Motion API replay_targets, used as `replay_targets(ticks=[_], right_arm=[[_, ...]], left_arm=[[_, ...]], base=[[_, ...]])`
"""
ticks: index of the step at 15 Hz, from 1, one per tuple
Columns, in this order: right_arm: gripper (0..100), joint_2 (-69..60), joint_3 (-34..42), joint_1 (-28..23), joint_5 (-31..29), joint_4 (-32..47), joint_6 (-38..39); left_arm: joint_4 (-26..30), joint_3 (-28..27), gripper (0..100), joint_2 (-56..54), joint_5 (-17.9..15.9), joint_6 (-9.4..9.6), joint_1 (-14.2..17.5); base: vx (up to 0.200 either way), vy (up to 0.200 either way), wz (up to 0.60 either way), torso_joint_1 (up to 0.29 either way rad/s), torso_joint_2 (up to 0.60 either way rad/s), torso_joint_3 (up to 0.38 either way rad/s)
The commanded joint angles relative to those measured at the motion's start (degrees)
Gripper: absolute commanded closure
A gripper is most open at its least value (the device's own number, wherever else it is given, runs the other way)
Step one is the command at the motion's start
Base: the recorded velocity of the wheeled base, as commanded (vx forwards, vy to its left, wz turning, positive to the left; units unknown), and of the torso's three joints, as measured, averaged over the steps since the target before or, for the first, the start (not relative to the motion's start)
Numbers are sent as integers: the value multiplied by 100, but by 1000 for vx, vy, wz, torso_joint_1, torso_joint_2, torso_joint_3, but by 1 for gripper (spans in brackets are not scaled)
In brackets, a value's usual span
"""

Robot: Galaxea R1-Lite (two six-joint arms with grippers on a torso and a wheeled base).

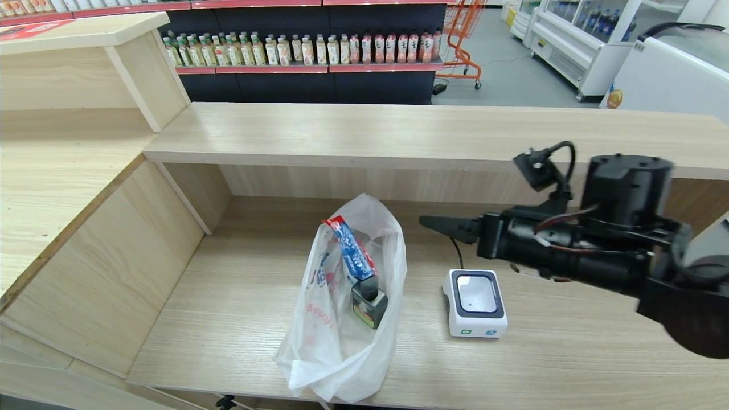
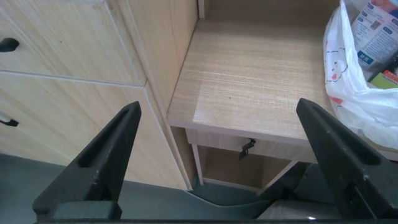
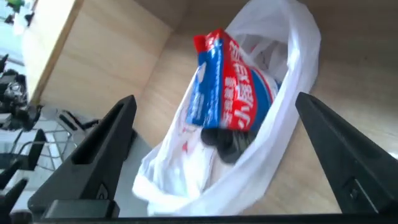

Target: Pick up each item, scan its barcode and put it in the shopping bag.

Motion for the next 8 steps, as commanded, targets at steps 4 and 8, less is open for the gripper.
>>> replay_targets(ticks=[4,8], right_arm=[[0,-5086,2515,-1508,-1409,2872,-2341],[0,-8461,4246,-2589,-1919,3733,-2464]], left_arm=[[0,0,0,-2,3,0,1],[0,0,0,-2,3,0,1]], base=[[0,0,0,0,0,0],[0,0,0,0,0,0]])
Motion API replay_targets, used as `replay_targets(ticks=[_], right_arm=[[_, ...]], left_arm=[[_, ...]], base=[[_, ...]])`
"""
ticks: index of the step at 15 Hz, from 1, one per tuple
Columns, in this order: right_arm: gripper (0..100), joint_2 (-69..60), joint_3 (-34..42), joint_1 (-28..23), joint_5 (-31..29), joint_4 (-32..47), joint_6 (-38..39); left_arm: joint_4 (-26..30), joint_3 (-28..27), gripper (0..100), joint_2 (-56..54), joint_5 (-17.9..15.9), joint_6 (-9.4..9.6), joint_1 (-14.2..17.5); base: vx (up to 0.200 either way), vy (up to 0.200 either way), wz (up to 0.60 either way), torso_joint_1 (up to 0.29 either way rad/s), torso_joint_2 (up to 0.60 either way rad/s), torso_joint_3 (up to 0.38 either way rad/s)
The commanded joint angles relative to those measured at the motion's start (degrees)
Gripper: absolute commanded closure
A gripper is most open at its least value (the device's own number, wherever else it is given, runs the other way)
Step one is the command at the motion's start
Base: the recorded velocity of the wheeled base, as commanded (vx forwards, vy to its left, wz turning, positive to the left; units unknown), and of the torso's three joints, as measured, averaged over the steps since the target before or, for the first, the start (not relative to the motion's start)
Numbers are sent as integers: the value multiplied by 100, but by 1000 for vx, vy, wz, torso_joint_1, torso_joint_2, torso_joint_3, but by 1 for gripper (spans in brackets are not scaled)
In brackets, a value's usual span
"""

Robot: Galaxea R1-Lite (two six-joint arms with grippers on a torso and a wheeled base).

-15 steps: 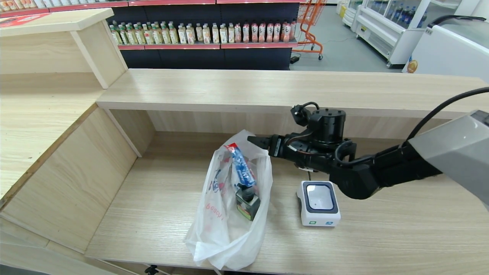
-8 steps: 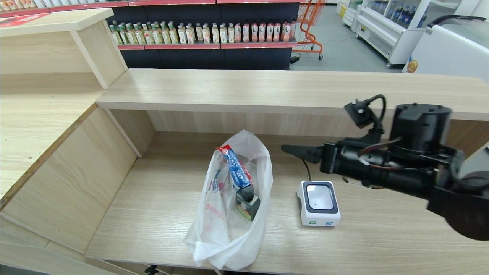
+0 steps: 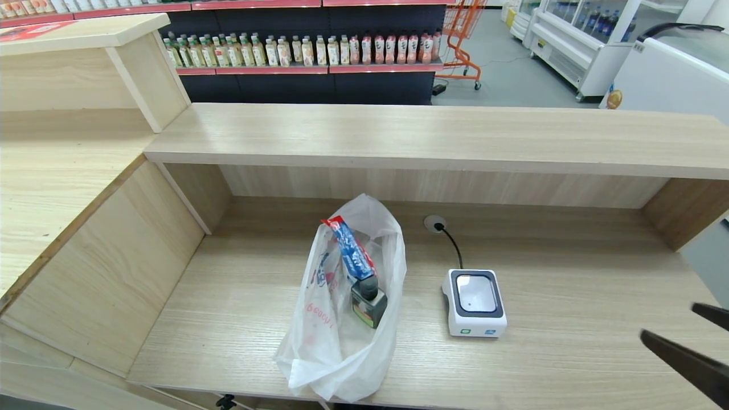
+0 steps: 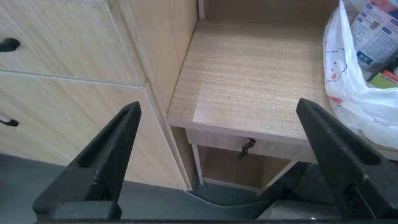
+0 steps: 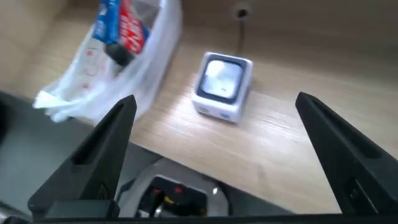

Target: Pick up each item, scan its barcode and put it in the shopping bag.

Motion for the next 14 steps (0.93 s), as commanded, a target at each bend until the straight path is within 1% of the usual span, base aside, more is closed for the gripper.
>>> replay_targets(ticks=[1,2,3,5,10,11,14], right_arm=[[0,-3350,1645,-1147,-493,898,-404],[0,-3552,1645,-1200,-475,1065,-360],[0,-3816,1645,-1147,-546,1469,-334],[0,-4070,1645,-1261,-546,1434,-334],[0,-4070,1645,-1270,-546,1425,-308],[100,-4070,1645,-1270,-546,1434,-317],[100,-4070,1645,-1270,-546,1443,-273]], left_arm=[[0,0,0,-2,2,0,1],[0,0,0,-2,2,0,1],[0,0,0,-2,2,0,10],[0,0,0,-2,2,0,1],[0,0,0,-2,2,0,1],[0,0,0,-2,11,0,1],[0,0,0,-2,2,0,1]], base=[[0,0,0,0,0,0],[0,0,0,0,0,0],[0,0,0,0,0,0],[0,0,0,0,0,0],[0,0,0,0,0,0],[0,0,0,0,0,0],[0,0,0,0,0,0]])
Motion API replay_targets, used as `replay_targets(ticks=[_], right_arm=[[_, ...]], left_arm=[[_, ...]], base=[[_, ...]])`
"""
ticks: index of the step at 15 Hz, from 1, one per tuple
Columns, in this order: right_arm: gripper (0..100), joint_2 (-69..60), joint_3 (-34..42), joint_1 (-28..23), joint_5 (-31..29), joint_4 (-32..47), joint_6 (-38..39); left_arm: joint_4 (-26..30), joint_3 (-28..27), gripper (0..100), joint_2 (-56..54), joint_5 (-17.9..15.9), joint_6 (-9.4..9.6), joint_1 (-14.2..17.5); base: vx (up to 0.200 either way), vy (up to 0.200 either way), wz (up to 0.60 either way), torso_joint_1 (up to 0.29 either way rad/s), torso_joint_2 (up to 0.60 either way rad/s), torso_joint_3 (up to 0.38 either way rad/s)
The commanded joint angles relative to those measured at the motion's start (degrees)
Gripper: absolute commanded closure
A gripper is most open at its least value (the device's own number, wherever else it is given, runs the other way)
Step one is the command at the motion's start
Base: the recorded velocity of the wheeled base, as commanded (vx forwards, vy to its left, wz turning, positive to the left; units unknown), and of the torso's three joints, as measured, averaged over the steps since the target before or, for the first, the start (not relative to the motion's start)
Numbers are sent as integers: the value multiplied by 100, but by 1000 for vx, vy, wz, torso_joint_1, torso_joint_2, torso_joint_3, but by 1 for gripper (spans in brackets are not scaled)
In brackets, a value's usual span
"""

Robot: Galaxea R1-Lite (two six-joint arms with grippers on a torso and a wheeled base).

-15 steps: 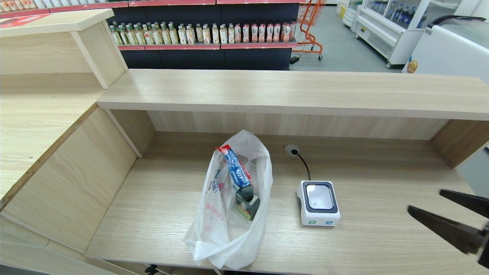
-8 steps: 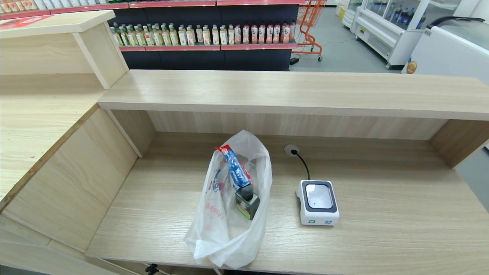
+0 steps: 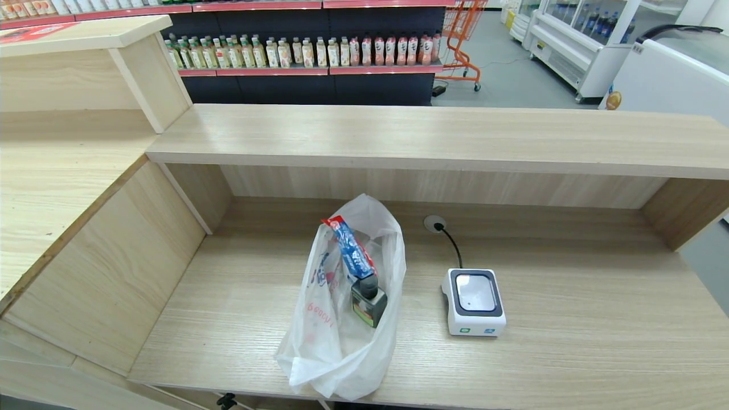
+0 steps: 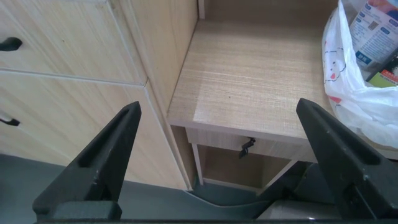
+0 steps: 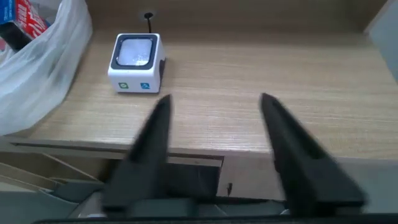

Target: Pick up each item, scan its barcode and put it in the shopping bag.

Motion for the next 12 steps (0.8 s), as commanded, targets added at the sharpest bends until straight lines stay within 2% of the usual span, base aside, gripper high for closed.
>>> replay_targets(ticks=[1,7,12], right_arm=[[100,11,2,0,2,0,3],[100,11,2,0,2,0,12],[100,11,2,0,2,0,12]], left_arm=[[0,0,0,-2,0,2,1],[0,0,0,-2,0,28,1],[0,0,0,-2,8,20,1]], base=[[0,0,0,0,0,0],[0,0,0,0,0,0],[0,-200,0,5,0,2]])
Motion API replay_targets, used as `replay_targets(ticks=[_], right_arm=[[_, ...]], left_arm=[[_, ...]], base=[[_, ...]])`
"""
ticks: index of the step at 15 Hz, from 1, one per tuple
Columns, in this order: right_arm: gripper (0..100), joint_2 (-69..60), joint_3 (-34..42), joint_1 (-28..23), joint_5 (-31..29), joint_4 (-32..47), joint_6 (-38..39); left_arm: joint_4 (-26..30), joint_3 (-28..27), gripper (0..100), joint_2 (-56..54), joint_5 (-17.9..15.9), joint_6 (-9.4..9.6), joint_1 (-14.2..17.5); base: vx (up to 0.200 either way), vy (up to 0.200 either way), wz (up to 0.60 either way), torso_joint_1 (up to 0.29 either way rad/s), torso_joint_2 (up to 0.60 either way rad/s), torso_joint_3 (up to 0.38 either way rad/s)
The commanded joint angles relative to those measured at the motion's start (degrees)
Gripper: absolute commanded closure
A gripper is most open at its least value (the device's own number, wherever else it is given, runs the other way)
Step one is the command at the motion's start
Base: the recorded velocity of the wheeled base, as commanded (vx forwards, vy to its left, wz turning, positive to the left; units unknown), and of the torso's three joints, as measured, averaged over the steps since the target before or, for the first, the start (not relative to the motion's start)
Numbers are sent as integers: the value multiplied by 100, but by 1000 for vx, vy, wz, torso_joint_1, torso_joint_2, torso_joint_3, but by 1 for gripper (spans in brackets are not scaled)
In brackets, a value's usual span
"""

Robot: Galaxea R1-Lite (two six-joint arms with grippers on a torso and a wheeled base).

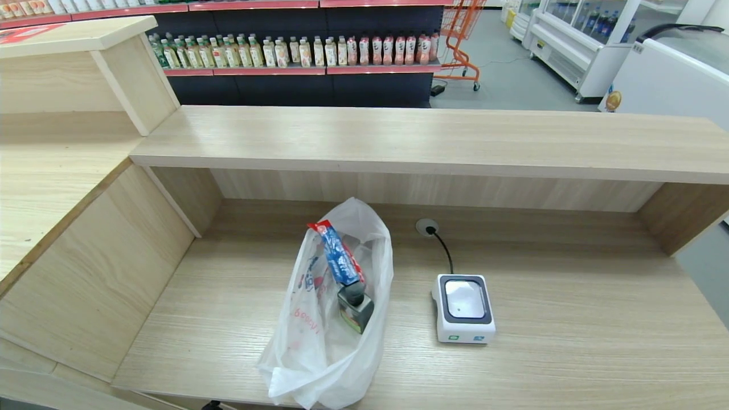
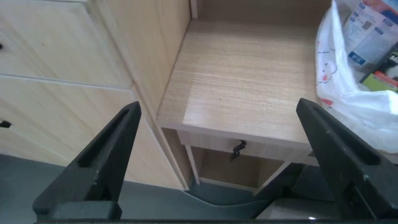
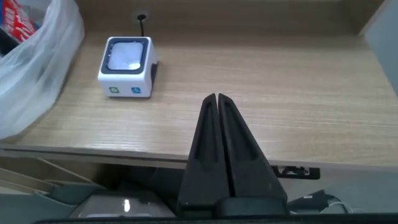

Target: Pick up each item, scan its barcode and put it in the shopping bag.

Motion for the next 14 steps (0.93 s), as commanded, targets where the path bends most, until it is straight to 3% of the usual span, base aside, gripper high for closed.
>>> replay_targets(ticks=[1,4,7,14], right_arm=[[100,27,2,0,4,-4,-11],[100,27,2,0,4,-4,-11],[100,27,2,0,4,-4,-2],[100,27,2,0,4,-4,-11]], left_arm=[[1,0,0,-2,0,-10,5],[1,0,0,-2,0,-19,-4],[1,0,0,-2,0,-10,-4],[1,0,0,-2,0,-10,-4]], base=[[0,-200,0,2,-2,2],[0,0,0,0,0,0],[200,0,0,-7,4,6],[0,0,0,0,0,0]])
